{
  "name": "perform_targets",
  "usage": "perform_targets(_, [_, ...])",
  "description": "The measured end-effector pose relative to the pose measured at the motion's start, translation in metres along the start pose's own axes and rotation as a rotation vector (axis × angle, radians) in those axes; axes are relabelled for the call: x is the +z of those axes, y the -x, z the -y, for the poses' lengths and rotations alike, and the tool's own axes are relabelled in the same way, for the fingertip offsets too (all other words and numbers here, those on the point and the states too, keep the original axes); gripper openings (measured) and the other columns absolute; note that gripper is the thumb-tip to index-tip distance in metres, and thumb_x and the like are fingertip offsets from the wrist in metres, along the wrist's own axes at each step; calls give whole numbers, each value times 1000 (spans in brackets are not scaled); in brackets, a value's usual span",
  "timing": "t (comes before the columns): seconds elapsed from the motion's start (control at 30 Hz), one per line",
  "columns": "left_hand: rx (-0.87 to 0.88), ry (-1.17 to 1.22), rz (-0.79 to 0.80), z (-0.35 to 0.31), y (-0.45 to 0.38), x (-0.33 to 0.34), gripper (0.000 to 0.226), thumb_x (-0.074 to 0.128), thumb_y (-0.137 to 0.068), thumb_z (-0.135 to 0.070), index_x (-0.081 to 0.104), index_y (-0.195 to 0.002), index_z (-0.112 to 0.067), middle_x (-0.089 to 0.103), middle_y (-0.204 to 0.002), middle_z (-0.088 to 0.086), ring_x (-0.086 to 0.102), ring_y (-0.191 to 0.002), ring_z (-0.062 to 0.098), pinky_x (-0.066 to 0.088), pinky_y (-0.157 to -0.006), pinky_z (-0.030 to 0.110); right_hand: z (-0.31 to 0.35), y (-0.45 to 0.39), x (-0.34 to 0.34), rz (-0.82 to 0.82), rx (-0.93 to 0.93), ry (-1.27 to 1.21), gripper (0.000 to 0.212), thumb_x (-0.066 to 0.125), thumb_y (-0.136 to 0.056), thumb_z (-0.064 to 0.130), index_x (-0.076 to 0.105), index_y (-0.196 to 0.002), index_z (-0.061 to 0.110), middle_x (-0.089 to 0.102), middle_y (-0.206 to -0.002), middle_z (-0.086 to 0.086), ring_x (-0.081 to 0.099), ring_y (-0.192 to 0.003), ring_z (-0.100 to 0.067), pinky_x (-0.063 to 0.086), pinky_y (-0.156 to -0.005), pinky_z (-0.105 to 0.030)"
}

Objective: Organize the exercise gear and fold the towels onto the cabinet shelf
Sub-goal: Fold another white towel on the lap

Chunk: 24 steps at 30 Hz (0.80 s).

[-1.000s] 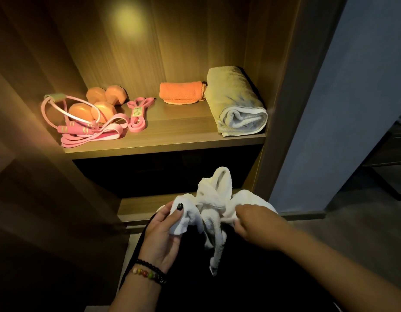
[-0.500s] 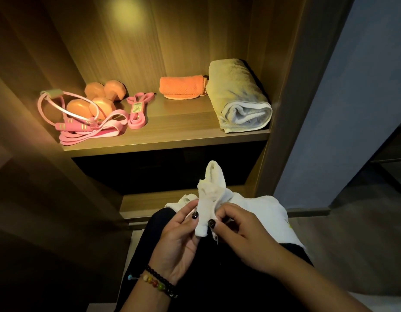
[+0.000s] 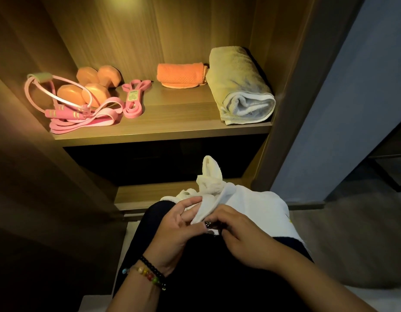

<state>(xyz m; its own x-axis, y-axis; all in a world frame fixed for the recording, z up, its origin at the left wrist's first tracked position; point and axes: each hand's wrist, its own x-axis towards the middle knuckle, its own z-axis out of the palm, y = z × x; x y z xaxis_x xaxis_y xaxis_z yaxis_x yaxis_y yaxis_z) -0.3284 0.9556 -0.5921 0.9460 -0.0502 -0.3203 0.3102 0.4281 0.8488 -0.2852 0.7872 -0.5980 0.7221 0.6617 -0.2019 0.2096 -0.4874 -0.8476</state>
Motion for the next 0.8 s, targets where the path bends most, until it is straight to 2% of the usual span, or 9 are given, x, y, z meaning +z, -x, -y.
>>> perform_targets(0.1, [53,-176,-87,8,-5,1,55,62,-79,19,51,-124,-9,73,-107,10,70,-97,28,59,-78,35,-4,-4,-1,-45,118,-222,44,42,-93,-9,69,-98,25,65,-108,8,60,-102,-8,47,-92,-12])
perform_targets(0.17, [77,-245,-91,11,-6,3,53,58,-81,20,50,-123,-12,74,-103,9,71,-96,25,59,-76,34,-8,-8,-6,-85,224,-342,46,41,-90,-13,74,-81,18,71,-91,1,65,-88,-11,50,-78,-13])
perform_targets(0.23, [93,-309,-94,12,-7,6,51,56,-82,21,50,-119,-14,75,-100,7,71,-93,26,58,-79,41,-11,-13,-9,-189,283,-344,42,44,-87,-11,73,-71,15,71,-81,-3,65,-80,-15,49,-69,-12])
perform_targets(0.33, [137,-395,-128,15,-9,4,45,57,-78,21,51,-107,-13,76,-96,5,68,-88,37,53,-73,45,-12,-22,-18,-335,163,2,32,56,-84,-5,57,-83,27,57,-101,7,57,-93,-10,45,-73,-8])
perform_targets(0.43, [231,-570,-176,14,-14,3,38,60,-68,2,50,-89,-28,75,-94,1,68,-84,35,52,-66,42,-11,-31,-30,-184,-46,191,41,62,-81,2,45,-100,34,41,-121,14,44,-113,-4,41,-90,-8])
perform_targets(0.53, [339,-786,-185,-1,-20,7,34,58,-67,-4,48,-82,-34,72,-89,-4,67,-79,24,54,-68,40,-9,-45,-47,-107,-218,303,42,65,-79,11,43,-104,35,40,-131,18,34,-125,-2,32,-104,-22])
perform_targets(0.63, [488,-949,-121,-30,-33,17,33,58,-71,2,49,-80,-29,64,-80,-7,60,-71,9,46,-58,20,4,-64,-64,-3,-230,272,27,69,-78,18,53,-96,29,59,-107,12,55,-100,-7,49,-87,-38])
perform_targets(0.7, [645,-1099,-55,-56,-45,27,26,58,-70,1,50,-78,-23,59,-72,-6,56,-66,11,42,-54,20,14,-77,-76,-39,-223,237,22,71,-74,25,58,-92,25,63,-93,8,60,-88,-11,51,-77,-47])
perform_targets(0.8, [833,-1204,-63,-104,-63,39,28,58,-66,-4,48,-78,-27,56,-68,-9,52,-62,7,40,-56,16,33,-93,-102,-197,-220,86,29,74,-61,31,58,-84,20,66,-86,8,63,-83,-9,54,-78,-40])
